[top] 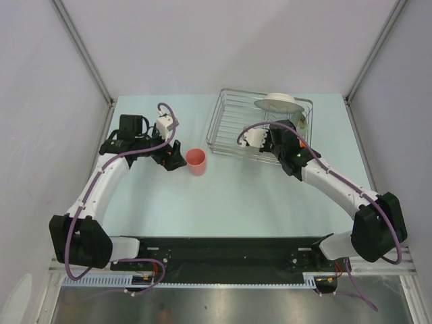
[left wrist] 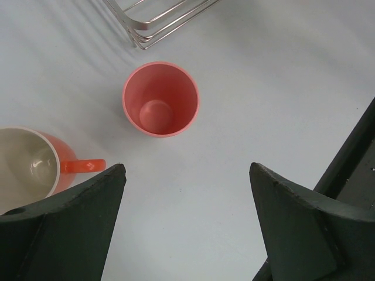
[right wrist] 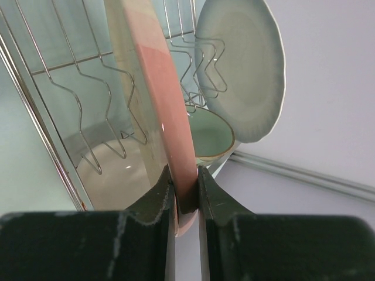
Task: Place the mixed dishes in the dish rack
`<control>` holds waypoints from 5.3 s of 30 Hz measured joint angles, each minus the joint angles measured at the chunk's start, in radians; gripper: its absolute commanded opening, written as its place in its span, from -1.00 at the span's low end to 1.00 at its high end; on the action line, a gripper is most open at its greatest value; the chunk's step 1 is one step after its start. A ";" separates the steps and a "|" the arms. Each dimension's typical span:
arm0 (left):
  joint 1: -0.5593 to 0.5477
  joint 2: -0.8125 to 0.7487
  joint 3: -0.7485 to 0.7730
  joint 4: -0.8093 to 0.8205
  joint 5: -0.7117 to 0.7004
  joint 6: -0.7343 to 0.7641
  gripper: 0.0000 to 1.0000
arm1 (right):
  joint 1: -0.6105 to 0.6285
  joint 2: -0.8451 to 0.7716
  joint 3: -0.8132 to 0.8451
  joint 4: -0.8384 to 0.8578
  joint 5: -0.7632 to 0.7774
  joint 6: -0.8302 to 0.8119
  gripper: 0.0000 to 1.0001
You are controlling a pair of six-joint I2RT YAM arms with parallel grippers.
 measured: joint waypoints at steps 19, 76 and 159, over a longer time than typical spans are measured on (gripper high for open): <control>0.000 -0.001 -0.001 0.000 0.000 0.007 0.84 | -0.119 0.010 -0.146 0.304 0.160 0.341 1.00; 0.119 0.309 0.064 0.201 -0.230 -0.090 0.74 | 0.325 0.044 0.153 -0.031 0.093 1.166 0.44; 0.033 0.208 -0.250 1.913 0.525 -2.176 -0.99 | 0.114 0.236 -0.161 1.224 -0.942 2.140 1.00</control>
